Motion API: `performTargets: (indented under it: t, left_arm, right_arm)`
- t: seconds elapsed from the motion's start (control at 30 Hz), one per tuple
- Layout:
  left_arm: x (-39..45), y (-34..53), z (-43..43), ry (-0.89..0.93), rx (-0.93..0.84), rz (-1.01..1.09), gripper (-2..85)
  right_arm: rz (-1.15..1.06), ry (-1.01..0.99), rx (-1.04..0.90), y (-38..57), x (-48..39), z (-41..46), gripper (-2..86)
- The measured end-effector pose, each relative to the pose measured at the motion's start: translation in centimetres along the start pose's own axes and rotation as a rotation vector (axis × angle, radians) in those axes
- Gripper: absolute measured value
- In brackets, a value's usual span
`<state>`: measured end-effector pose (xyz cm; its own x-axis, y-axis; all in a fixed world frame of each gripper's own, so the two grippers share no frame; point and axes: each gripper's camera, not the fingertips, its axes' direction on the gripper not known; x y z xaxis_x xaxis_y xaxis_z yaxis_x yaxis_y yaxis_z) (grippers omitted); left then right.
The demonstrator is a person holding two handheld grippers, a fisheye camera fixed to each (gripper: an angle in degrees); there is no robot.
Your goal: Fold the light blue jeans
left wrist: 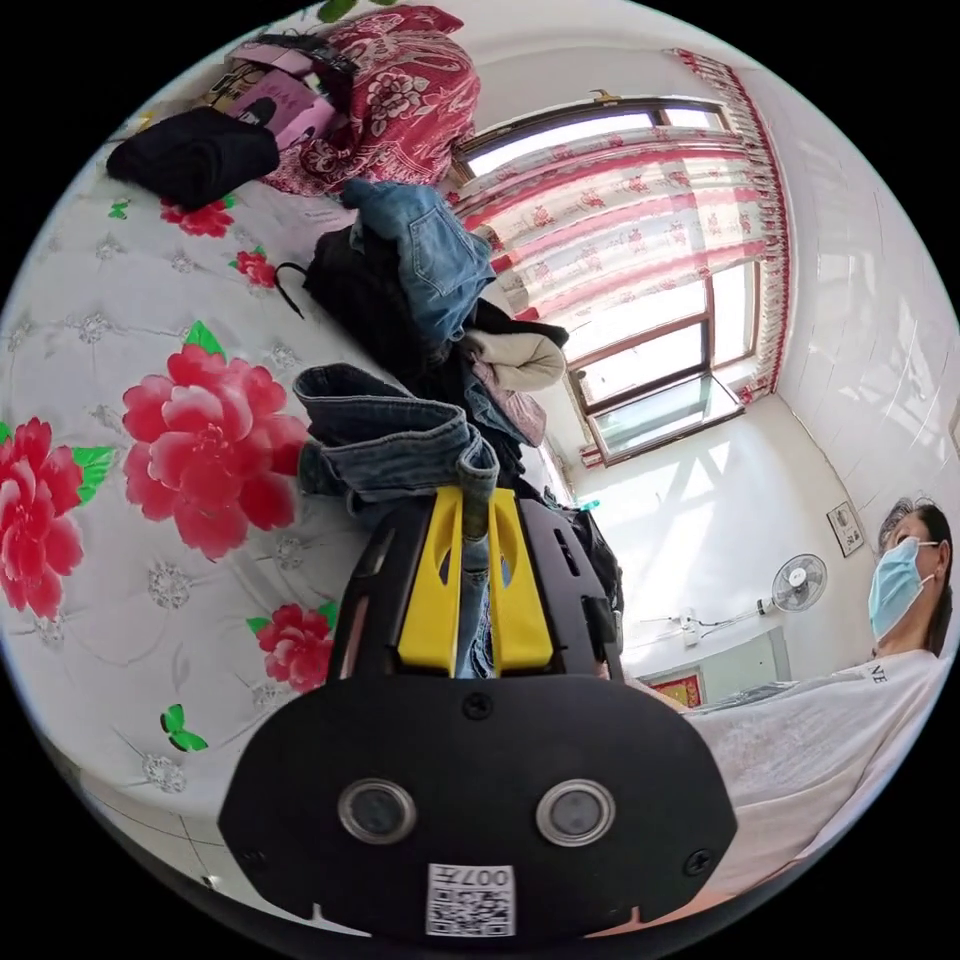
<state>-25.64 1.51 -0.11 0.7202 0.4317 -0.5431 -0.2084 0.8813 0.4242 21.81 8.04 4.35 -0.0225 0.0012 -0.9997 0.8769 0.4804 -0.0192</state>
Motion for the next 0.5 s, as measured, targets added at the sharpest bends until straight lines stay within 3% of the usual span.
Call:
performTargets:
  t: [0.13,0.23,0.37,0.5]
  left_arm:
    - [5.2,-0.9,3.4,0.099,-0.035,0.096,3.9]
    - [13.1,-1.9,8.9,0.188,-0.158,0.322,3.9]
    - [26.3,2.1,21.2,0.415,-0.507,0.646,4.5]
    - [31.7,12.3,33.4,0.586,-0.910,0.687,5.6]
  right_arm:
    - [-0.020,-0.068,0.084,2.2,1.5,-3.4,0.3]
    - [0.067,-0.162,0.103,4.6,4.8,-5.7,0.7]
    - [0.125,-0.201,0.181,7.9,8.5,-9.1,1.9]
    - [0.150,-0.268,0.215,9.4,11.6,-11.2,4.2]
